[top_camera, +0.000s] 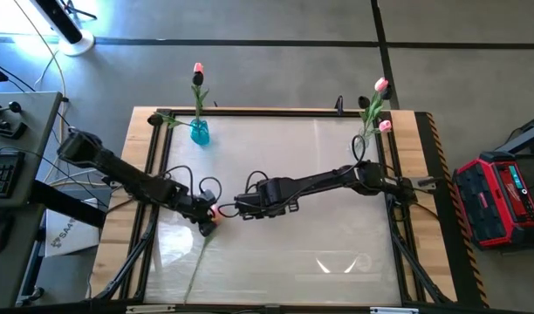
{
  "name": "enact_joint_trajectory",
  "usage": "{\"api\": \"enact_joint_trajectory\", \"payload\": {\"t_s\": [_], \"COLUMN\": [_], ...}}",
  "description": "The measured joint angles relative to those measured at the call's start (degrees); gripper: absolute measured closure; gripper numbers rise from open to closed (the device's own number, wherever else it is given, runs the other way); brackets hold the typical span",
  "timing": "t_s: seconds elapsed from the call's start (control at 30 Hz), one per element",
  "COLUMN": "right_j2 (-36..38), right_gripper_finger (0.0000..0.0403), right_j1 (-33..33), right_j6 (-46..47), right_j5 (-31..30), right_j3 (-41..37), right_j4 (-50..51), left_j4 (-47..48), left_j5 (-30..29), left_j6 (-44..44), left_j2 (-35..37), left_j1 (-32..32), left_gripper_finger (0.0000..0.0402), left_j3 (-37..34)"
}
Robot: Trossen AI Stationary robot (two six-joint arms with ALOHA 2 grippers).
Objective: Sort flowers into vase by color
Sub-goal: Put the pink flower into the blue vase
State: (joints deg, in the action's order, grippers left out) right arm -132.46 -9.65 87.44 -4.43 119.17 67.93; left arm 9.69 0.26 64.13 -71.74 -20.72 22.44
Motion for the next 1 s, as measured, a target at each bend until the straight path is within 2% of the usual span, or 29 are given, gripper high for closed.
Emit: {"api": "enact_joint_trajectory", "payload": {"t_s": [0.33, 0.57, 0.87, 1.0], "right_j2": [0.0, 0.0, 0.0, 0.0], "right_gripper_finger": [0.0257, 0.0257, 0.0257, 0.0257], "right_j1": [0.1, 0.3, 0.6, 0.7], "right_j6": [-0.9, -2.5, -4.3, -5.2], "right_j5": [0.1, 0.2, 0.2, -0.3], "right_j3": [0.0, 0.0, 0.0, 0.0], "right_j4": [0.8, 1.1, 2.4, 3.3], "left_j4": [-0.6, 0.5, 0.2, 4.4], "left_j5": [-1.5, -2.1, -5.6, -10.6], "left_j6": [-1.0, -3.8, -14.1, -18.3], "left_j2": [-2.7, -1.3, 3.4, 6.8], "left_j1": [-0.9, -0.9, -0.9, 0.4], "left_gripper_finger": [0.0314, 0.0393, 0.0399, 0.04], "left_j3": [0.7, 0.7, 5.2, 7.2]}}
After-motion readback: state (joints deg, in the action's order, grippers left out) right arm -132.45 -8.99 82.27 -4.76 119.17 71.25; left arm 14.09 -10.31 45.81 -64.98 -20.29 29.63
